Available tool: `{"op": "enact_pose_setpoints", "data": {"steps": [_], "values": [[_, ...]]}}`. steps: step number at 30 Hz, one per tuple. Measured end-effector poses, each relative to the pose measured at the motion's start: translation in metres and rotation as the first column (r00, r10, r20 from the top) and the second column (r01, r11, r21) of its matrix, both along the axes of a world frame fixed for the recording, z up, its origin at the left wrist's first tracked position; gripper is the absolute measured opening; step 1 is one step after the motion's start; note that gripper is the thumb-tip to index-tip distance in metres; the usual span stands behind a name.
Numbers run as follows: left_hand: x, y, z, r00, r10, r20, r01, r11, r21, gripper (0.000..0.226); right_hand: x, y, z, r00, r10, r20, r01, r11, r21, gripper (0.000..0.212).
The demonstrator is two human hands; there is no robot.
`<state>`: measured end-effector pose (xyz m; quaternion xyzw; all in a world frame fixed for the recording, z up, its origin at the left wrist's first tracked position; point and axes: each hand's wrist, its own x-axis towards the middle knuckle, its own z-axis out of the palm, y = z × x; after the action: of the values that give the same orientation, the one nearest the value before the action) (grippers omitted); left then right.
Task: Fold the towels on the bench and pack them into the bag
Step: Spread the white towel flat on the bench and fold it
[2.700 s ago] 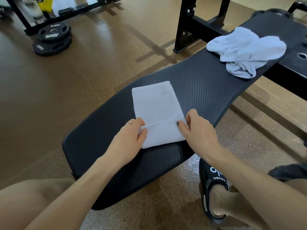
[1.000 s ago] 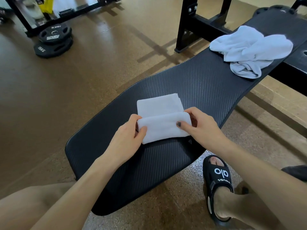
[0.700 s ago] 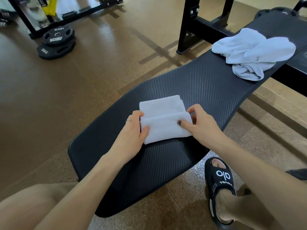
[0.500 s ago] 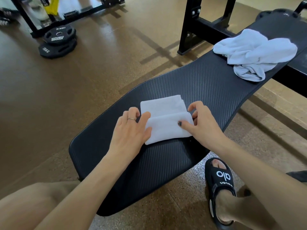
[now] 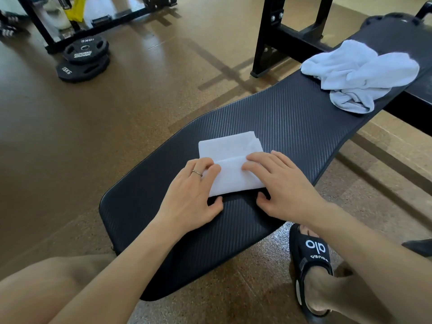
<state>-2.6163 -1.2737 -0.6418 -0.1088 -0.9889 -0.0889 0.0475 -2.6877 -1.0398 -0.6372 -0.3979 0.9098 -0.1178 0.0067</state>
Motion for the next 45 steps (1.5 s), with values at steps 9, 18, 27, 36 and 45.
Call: {"op": "enact_pose_setpoints", "data": {"steps": [9, 18, 27, 36, 45], "values": [[-0.007, -0.004, 0.007, 0.989, 0.075, -0.124, -0.057, 0.988, 0.147, 0.033, -0.003, -0.005, 0.009, 0.981, -0.111, 0.159, 0.154, 0.945, -0.29, 0.042], [-0.006, -0.015, 0.014, 0.948, 0.208, 0.24, -0.303, 0.823, 0.481, 0.018, -0.007, -0.005, 0.01, 0.779, -0.181, 0.601, 0.433, 0.848, -0.305, 0.021], [-0.016, -0.009, 0.01, 0.893, 0.361, 0.27, -0.435, 0.845, 0.312, 0.015, -0.008, -0.017, 0.003, 0.794, -0.236, 0.561, 0.455, 0.842, -0.291, 0.025], [-0.01, -0.01, 0.024, 0.859, 0.27, 0.436, -0.389, 0.897, 0.21, 0.016, 0.0, -0.012, 0.011, 0.703, -0.215, 0.677, 0.459, 0.866, -0.201, 0.012], [0.042, 0.013, 0.02, 0.985, 0.033, 0.168, -0.011, 0.991, -0.136, 0.075, 0.036, 0.002, 0.011, 0.689, -0.244, 0.683, 0.496, 0.845, -0.199, 0.01]]}}
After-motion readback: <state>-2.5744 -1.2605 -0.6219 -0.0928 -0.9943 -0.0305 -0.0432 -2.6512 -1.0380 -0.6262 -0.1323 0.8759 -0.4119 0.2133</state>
